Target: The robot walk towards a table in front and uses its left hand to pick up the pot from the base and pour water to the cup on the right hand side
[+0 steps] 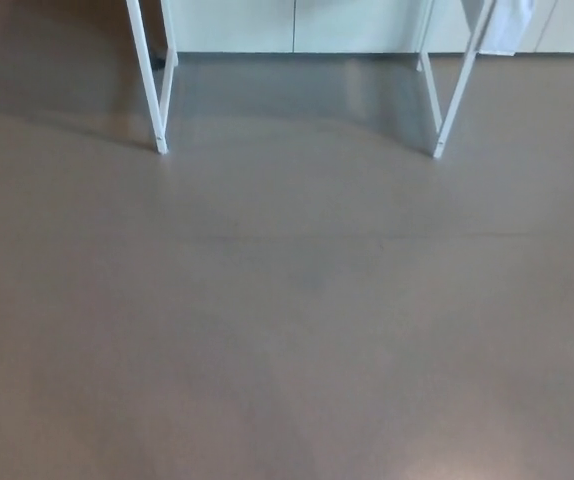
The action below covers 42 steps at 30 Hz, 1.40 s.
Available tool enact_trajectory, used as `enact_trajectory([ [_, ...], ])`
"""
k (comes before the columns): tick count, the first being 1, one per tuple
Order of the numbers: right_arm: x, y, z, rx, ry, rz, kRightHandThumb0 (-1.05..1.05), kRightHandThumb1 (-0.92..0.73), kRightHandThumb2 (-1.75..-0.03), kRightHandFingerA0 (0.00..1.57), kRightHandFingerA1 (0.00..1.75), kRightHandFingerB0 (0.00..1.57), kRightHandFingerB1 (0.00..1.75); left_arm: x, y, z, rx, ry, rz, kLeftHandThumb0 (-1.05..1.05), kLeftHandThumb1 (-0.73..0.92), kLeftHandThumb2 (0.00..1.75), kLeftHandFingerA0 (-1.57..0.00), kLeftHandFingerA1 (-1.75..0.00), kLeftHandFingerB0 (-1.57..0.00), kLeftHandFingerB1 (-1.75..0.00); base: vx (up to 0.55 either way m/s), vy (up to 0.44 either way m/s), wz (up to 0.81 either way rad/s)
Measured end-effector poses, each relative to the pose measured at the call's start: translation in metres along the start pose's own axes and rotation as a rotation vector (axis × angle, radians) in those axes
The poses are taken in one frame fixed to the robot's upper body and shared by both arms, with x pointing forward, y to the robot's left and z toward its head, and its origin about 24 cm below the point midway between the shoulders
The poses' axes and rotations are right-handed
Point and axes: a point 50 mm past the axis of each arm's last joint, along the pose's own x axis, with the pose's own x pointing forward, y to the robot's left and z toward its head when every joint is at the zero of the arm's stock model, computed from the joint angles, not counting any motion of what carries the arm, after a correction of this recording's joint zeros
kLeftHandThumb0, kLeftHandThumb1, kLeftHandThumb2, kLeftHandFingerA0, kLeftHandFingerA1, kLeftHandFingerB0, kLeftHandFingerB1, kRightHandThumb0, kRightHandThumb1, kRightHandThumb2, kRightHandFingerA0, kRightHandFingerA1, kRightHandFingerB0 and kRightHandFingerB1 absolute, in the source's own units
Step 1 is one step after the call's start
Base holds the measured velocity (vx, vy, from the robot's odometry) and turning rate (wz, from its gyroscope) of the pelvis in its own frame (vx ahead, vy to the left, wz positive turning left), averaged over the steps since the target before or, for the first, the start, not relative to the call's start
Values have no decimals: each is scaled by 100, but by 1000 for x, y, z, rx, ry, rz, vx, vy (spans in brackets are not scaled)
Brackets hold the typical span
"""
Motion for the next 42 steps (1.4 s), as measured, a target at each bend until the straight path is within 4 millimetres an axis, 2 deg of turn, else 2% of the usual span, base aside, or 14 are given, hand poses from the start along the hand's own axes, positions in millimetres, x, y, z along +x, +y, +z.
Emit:
enact_trajectory([
  [2, 1, 0, 4, -6, -12, -1, -17, -63, -64, 46, 56, 30, 46, 3, -5, 4, -2, -12, -20, -3, 47, 90, -27, -56, -18, -50, 357, -179, 51],
  [3, 1, -2, 6, -9, -17, -5, -10, -46, -92, 41, 64, 21, 55, 4, -7, 5, -3, -17, -24, -3, 46, 89, -30, -57, -19, -50, 347, -179, -6],
  [4, 1, -2, 7, -10, -21, -6, -13, -66, -59, 49, 57, 30, 44, 3, -7, 5, -3, -16, -24, -3, 47, 91, -28, -56, -18, -50, 230, -108, -2],
  [6, 2, -2, 8, -8, -23, -9, -17, -63, -64, 46, 56, 29, 46, 3, -6, 4, -2, -15, -23, -4, 47, 91, -28, -56, -18, -50, 332, -63, -3],
  [11, 2, -1, 9, -2, -24, -12, -18, -61, -63, 46, 55, 31, 46, 3, -6, 2, 5, -5, -23, -4, 48, 91, -28, -56, -18, -50, 344, -3, -20],
  [17, 3, 1, 7, 0, -16, -9, -18, -63, -64, 42, 55, 30, 47, 3, -7, 5, 10, -13, -25, -4, 48, 91, -34, -58, -19, -50, 472, 154, -25],
  [18, 3, 1, 7, 0, -17, -8, -11, -46, -92, 38, 63, 22, 55, 3, -7, 5, 10, -14, -25, -4, 48, 91, -34, -59, -19, -50, 469, 165, -2],
  [23, 2, 0, 5, 1, -12, -8, -11, -47, -92, 39, 63, 21, 54, 4, -6, 7, 12, -17, -23, -3, 47, 90, -34, -59, -20, -51, 375, 129, 7],
  [24, 2, 0, 5, -1, -10, -8, -15, -65, -59, 50, 54, 32, 42, 3, -6, 7, 11, -17, -22, -2, 45, 89, -34, -59, -21, -51, 405, 43, 12],
  [26, 1, 0, 4, -3, -8, -8, -15, -65, -59, 50, 54, 32, 42, 3, -5, 6, 10, -16, -20, -2, 45, 89, -34, -59, -21, -51, 427, 0, 18],
  [27, 1, -1, 3, -5, -5, -10, -11, -46, -92, 39, 63, 21, 54, 3, -4, 5, 9, -14, -18, -5, 49, 92, -31, -58, -19, -50, 424, -43, 15],
  [34, -5, -8, -6, -8, 8, -21, -12, -46, -92, 36, 62, 18, 53, -1, 0, -3, 19, 5, -14, -6, 50, 92, -32, -57, -17, -49, 500, -45, 30],
  [42, -25, -32, -36, -31, 71, -66, -11, -47, -92, 39, 64, 20, 55, -21, 22, -36, 59, 113, 33, -6, 43, 87, -40, -61, -18, -50, 492, 40, -21],
])
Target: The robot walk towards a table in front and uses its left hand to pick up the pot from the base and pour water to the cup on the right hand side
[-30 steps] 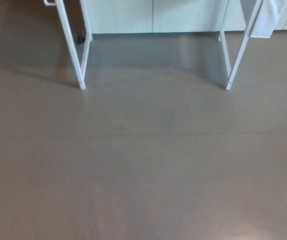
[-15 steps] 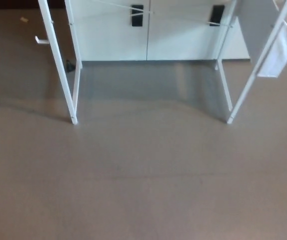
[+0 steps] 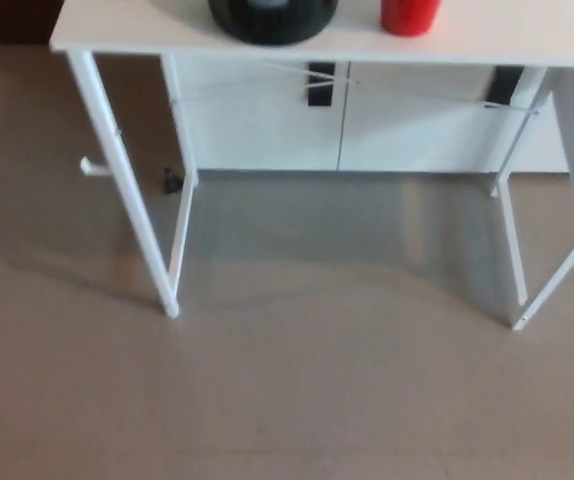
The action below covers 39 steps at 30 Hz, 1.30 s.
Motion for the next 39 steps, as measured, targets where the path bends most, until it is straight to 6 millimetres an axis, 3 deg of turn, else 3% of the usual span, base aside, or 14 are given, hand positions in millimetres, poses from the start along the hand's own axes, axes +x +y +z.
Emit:
enact_trajectory([
  [4, -9, -6, -19, -4, 36, -9, -10, -46, -92, 40, 64, 20, 55, -3, 2, -9, 12, 31, 14, -6, 44, 88, -35, -59, -18, -50, 550, 143, -34],
  [5, -10, -6, -20, -4, 38, -7, -11, -65, -58, 42, 52, 31, 44, -3, 3, -8, 16, 27, 16, -6, 46, 88, -37, -59, -18, -49, 471, 183, -47],
  [6, -11, -7, -21, -4, 38, -7, -10, -45, -91, 38, 63, 21, 55, -3, 4, -7, 20, 25, 20, -4, 45, 88, -38, -60, -18, -49, 400, 141, -36],
  [10, -15, -12, -26, 0, 49, -18, -10, -45, -91, 38, 63, 21, 55, -3, 5, -8, 23, 33, 31, -4, 45, 88, -38, -60, -18, -49, 345, 96, -2],
  [11, -15, -12, -27, 1, 52, -20, -14, -64, -58, 48, 60, 30, 46, -3, 5, -8, 24, 35, 35, -4, 43, 87, -38, -60, -17, -49, 302, 19, 12],
  [20, -12, -10, -21, -12, 30, -6, -13, -43, -90, 37, 64, 20, 55, -7, 9, -17, 32, 65, 52, -3, 43, 87, -39, -60, -18, -49, 343, -81, 25],
  [21, -11, -10, -19, -12, 24, -6, -16, -64, -58, 48, 59, 30, 45, -6, 7, -14, 34, 55, 48, -3, 43, 86, -37, -59, -15, -48, 305, -75, 15],
  [25, -9, -8, -15, -19, 13, -3, -11, -45, -91, 43, 65, 20, 54, -5, 7, -14, 35, 51, 49, -6, 42, 86, -39, -60, -20, -50, 264, -42, -2],
  [29, -9, -8, -16, -20, 12, -8, -12, -45, -91, 41, 64, 21, 55, -5, 7, -14, 38, 53, 53, -6, 43, 87, -40, -60, -20, -50, 231, -3, -20],
  [30, -9, -8, -16, -21, 13, -9, -18, -58, -63, 46, 59, 31, 47, -5, 7, -14, 38, 51, 52, -8, 57, 56, -53, -49, -33, -37, 141, 147, -16],
  [33, -10, -9, -18, -23, 20, -16, -10, -46, -92, 41, 65, 21, 55, -3, 4, -12, 38, 47, 46, -6, 42, 86, -45, -63, -20, -50, 233, 267, -14],
  [37, -9, -5, -18, -15, 17, -8, -11, -45, -91, 41, 65, 22, 56, -1, 5, 0, 49, 18, 51, -6, 42, 86, -42, -62, -20, -50, 179, 201, -7],
  [38, -9, -5, -18, -14, 17, -8, -20, -61, -65, 45, 58, 30, 48, 0, 5, 1, 50, 16, 52, -6, 41, 86, -41, -62, -20, -50, 62, 95, 0],
  [39, -9, -5, -18, -13, 17, -7, -12, -46, -92, 42, 65, 22, 56, 0, 5, 1, 50, 16, 52, -6, 43, 87, -36, -59, -18, -49, 85, 80, -2],
])
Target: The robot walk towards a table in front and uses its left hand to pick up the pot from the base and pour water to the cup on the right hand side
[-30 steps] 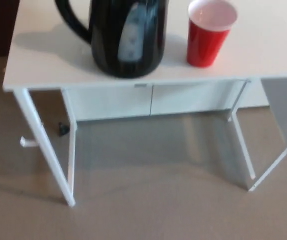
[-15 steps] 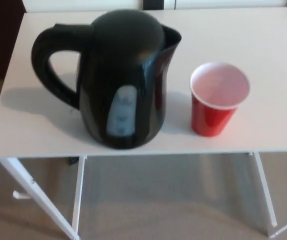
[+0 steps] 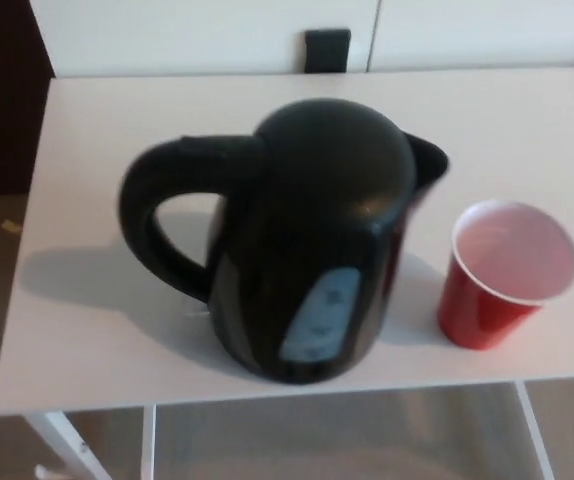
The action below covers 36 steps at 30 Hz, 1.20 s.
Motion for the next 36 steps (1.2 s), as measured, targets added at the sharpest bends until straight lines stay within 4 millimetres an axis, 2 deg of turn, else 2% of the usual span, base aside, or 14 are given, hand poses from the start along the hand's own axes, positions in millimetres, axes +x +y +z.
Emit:
enact_trajectory([
  [2, -1, -1, -1, -1, 3, 0, -12, -46, -92, 42, 65, 22, 56, -1, 1, -1, 0, 3, 5, -6, 43, 87, -36, -59, -18, -49, 102, 24, 3],
  [3, -1, -1, -2, -1, 4, 0, -18, -61, -64, 45, 57, 30, 47, -1, 2, -1, 1, 3, 5, -6, 44, 87, -39, -60, -19, -50, 109, 0, 4],
  [6, 0, 0, 0, -2, -3, 3, -18, -61, -64, 45, 57, 30, 47, -1, 2, -1, 4, 1, 5, -6, 44, 87, -39, -60, -19, -50, 92, -74, 4],
  [7, 0, 1, 0, -1, -4, 4, -12, -45, -91, 39, 64, 21, 56, -1, 3, 0, 4, 1, 6, -6, 43, 87, -43, -62, -21, -50, 79, -128, 0],
  [23, 2, 2, 6, -14, -23, 9, -11, -46, -92, 40, 64, 21, 56, 0, -1, 2, -4, -10, -5, -5, 42, 86, -41, -62, -18, -50, -2, -27, -8],
  [24, 2, 2, 6, -14, -24, 10, -13, -44, -90, 39, 64, 19, 54, 1, -2, 2, -8, -11, -9, -7, 58, 56, -52, -48, -29, -36, -47, 158, -7],
  [25, 3, 4, 8, -14, -27, 15, -13, -44, -90, 39, 64, 19, 54, 1, -2, 2, -8, -12, -12, -7, 58, 56, -52, -48, -29, -36, -42, 129, -9],
  [26, 3, 5, 7, -14, -24, 16, -12, -44, -91, 42, 66, 22, 56, 1, -2, 3, -7, -14, -9, -4, 41, 87, -46, -64, -20, -50, -132, 150, 23],
  [31, 7, 9, 10, -7, -20, 21, -11, -46, -91, 42, 65, 22, 55, 2, -2, 10, -6, -30, -1, -4, 40, 86, -50, -66, -21, -51, -41, 63, 7],
  [32, 8, 11, 14, -7, -32, 22, -11, -46, -91, 41, 65, 22, 55, 3, -3, 12, -7, -36, -1, -5, 60, 57, -54, -48, -33, -36, -89, -46, 6],
  [36, 10, 13, 17, -11, -40, 26, -11, -46, -91, 41, 65, 22, 55, 6, -7, 16, -10, -46, -1, -5, 60, 57, -54, -48, -33, -36, 4, -24, 0],
])
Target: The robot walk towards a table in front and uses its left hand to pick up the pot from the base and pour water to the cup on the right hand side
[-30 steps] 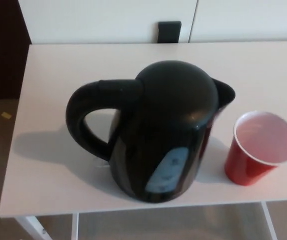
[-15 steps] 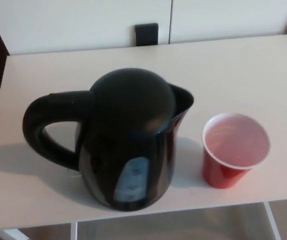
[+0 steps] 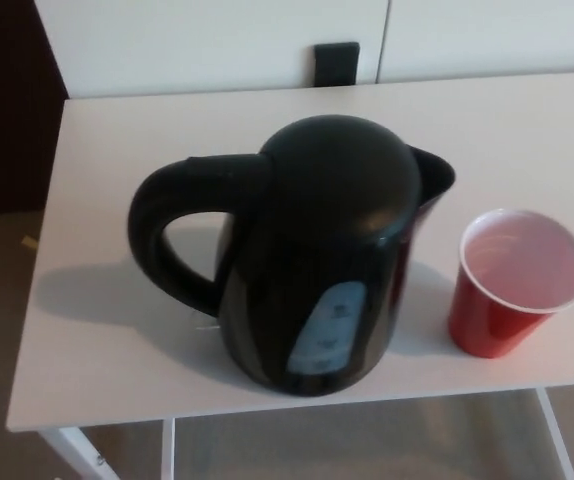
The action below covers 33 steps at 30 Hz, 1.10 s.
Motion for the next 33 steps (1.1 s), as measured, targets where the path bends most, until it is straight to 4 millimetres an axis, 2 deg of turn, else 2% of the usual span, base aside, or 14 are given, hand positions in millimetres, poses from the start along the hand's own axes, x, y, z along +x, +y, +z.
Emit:
enact_trajectory([
  [1, 0, 0, 0, -1, 1, -1, -11, -47, -92, 42, 65, 21, 55, 0, 0, 0, 0, 0, 2, -5, 44, 87, -44, -62, -20, -50, 39, -92, 3],
  [3, 0, 0, 0, -3, 0, -2, -17, -63, -63, 44, 58, 30, 48, 0, 0, 0, -2, 2, 3, -5, 44, 88, -39, -60, -18, -49, 21, -40, 2],
  [4, 0, 0, 0, -2, 0, -2, -10, -45, -91, 40, 65, 24, 56, 0, 0, -1, -2, 4, 2, -5, 42, 86, -43, -62, -19, -50, 0, 0, 0],
  [5, 0, 0, 0, -2, -1, -2, -20, -59, -64, 46, 58, 32, 49, 0, 0, -1, -3, 5, 1, -10, 59, 55, -55, -48, -31, -35, 0, 0, 0],
  [6, 0, 0, 1, -2, -2, -2, -20, -59, -64, 46, 58, 32, 49, 0, -1, 0, -4, 6, 1, -10, 59, 55, -55, -48, -31, -35, 0, 0, 0],
  [8, 1, 1, 2, -7, -4, 0, -12, -43, -90, 41, 65, 24, 56, 1, -1, 0, -6, 9, 2, -8, 60, 57, -55, -47, -33, -36, 0, 0, 0],
  [13, 2, 2, 4, -10, -12, 4, -13, -47, -92, 40, 65, 22, 56, 1, -1, -1, -9, 15, 10, -8, 44, 88, -38, -60, -19, -50, 0, 0, 0],
  [15, 1, 2, 5, -14, -19, 5, -12, -46, -92, 41, 65, 23, 56, 0, 0, 1, -7, -1, 13, -12, 57, 56, -53, -46, -31, -36, 0, 0, 0],
  [16, 1, 2, 5, -14, -20, 6, -19, -61, -64, 44, 60, 30, 50, 0, 1, 2, -13, -11, 18, -17, 58, 56, -48, -45, -29, -35, 0, 0, 0],
  [18, 1, 2, 4, -12, -18, 5, -12, -44, -90, 35, 63, 22, 56, -1, 4, 7, -40, -48, 38, -27, 55, 56, -44, -45, -27, -36, 0, 0, 0],
  [24, 1, 2, 4, -11, -18, 7, -11, -45, -91, 34, 62, 22, 56, -15, 21, 59, -105, -346, 124, -30, 54, 55, -49, -46, -30, -36, 0, 0, 0],
  [31, 1, 2, 4, -11, -18, 8, -11, -45, -91, 34, 62, 22, 56, -21, 22, 65, -132, -407, 156, -30, 54, 55, -49, -46, -30, -36, 0, 0, 0],
  [32, 1, 2, 4, -11, -18, 8, -11, -45, -91, 35, 63, 22, 56, -21, 23, 65, -133, -408, 159, -32, 56, 56, -44, -42, -31, -35, 0, 0, 0],
  [33, 1, 2, 4, -11, -18, 8, -13, -45, -91, 35, 62, 21, 56, -22, 23, 66, -131, -413, 162, -55, 35, 76, -1, -35, 0, -26, 0, 0, 0],
])
